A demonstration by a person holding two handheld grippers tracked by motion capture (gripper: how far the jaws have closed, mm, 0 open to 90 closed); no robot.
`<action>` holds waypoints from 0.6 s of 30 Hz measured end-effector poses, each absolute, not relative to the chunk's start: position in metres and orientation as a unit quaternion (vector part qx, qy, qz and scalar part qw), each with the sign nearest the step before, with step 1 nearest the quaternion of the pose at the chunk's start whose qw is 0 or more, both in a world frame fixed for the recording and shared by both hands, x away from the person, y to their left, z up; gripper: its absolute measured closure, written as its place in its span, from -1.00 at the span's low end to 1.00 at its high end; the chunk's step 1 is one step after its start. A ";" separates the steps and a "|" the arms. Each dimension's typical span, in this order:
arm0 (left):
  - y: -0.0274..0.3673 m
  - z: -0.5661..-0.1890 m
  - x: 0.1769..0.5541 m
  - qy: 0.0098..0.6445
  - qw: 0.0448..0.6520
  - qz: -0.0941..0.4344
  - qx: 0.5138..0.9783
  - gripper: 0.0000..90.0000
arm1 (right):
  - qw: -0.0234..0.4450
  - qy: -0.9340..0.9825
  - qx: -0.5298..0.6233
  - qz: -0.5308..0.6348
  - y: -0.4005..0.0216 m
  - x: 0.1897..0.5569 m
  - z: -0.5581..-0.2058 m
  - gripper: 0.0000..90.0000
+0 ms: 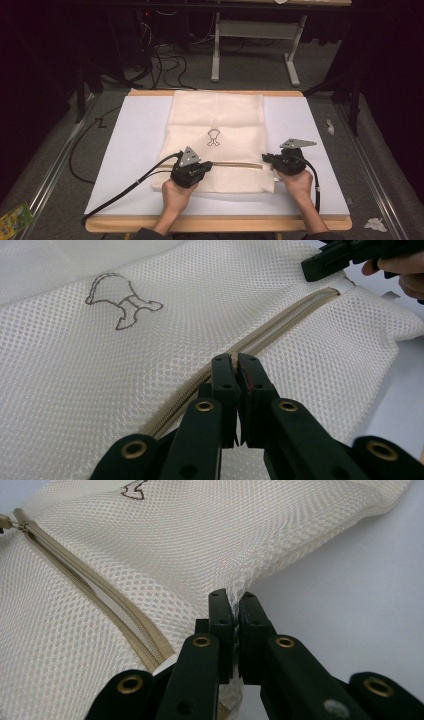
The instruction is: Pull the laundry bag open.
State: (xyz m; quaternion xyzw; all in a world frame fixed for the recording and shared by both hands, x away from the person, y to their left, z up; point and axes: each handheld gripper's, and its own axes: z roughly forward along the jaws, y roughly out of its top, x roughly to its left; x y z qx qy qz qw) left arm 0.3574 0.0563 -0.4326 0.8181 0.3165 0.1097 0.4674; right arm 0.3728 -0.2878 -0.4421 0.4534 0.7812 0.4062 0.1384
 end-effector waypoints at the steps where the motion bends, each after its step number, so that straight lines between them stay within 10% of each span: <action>1: 0.056 -0.433 0.357 0.317 0.467 0.110 0.818 0.93 | 0.138 0.781 0.452 0.407 -0.288 0.373 -0.442 0.96; 18: 0.070 -0.427 0.357 0.324 0.470 0.124 0.812 0.94 | 0.140 0.783 0.452 0.404 -0.286 0.376 -0.444 0.96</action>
